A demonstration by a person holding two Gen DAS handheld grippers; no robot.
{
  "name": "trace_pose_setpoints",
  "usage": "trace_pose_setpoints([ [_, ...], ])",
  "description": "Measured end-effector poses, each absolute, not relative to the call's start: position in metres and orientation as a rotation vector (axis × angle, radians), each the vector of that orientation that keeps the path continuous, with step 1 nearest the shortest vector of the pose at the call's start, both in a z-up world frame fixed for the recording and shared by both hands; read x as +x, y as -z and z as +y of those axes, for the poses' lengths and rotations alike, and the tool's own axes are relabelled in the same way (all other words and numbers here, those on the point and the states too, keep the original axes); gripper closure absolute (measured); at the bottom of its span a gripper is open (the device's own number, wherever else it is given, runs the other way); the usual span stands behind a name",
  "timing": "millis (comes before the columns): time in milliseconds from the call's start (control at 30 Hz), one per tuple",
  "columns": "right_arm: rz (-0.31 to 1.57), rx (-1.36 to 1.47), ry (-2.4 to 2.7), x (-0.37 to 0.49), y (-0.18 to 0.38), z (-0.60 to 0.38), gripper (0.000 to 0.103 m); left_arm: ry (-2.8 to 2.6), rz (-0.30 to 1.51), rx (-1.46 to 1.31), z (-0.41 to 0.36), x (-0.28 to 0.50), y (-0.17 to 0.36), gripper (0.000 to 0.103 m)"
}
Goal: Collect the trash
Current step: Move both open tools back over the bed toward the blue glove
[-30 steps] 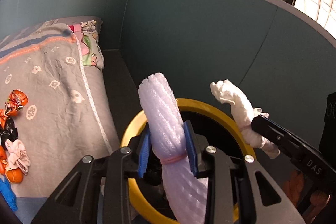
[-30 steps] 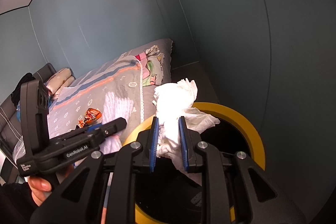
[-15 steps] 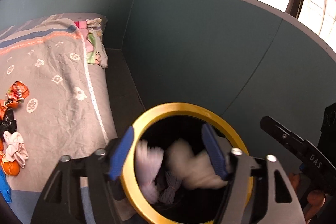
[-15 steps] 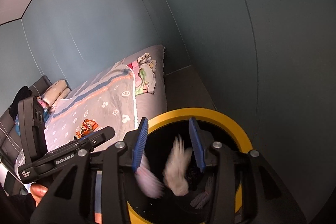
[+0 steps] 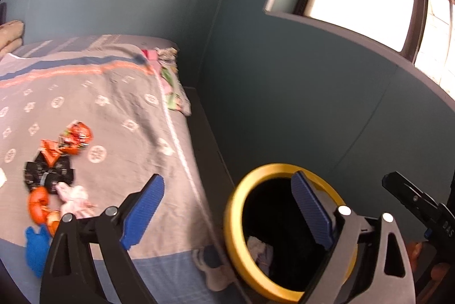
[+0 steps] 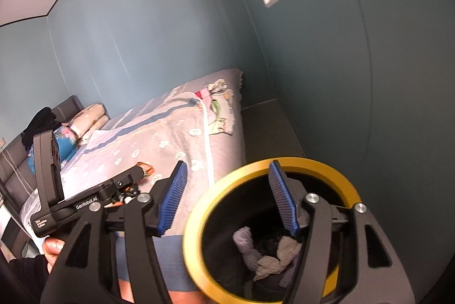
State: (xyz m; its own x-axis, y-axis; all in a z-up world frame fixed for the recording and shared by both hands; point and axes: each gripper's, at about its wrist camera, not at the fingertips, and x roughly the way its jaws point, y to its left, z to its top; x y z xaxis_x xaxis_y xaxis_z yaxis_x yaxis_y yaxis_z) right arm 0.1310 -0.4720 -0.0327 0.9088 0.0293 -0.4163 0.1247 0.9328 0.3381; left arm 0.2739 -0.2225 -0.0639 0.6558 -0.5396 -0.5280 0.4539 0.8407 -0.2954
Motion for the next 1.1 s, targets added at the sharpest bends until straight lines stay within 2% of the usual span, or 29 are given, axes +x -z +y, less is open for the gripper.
trace_pose_setpoints([
  [167, 0.419, 0.326, 0.002, 0.127, 0.017, -0.447, 0.037, 0.499, 0.611, -0.158, -0.182, 0.272, 0.051, 0.01],
  [433, 0.437, 0.273, -0.094, 0.148, 0.001, -0.389, 0.031, 0.368, 0.579, -0.171, -0.112, 0.271, 0.046, 0.008],
  [833, 0.485, 0.225, -0.23, 0.202, -0.003, -0.3, 0.03, 0.127, 0.588, -0.118, -0.005, 0.294, 0.073, 0.008],
  [1100, 0.538, 0.204, -0.294, 0.242, 0.015, -0.252, 0.03, 0.019, 0.603, -0.096, 0.043, 0.313, 0.092, 0.008],
])
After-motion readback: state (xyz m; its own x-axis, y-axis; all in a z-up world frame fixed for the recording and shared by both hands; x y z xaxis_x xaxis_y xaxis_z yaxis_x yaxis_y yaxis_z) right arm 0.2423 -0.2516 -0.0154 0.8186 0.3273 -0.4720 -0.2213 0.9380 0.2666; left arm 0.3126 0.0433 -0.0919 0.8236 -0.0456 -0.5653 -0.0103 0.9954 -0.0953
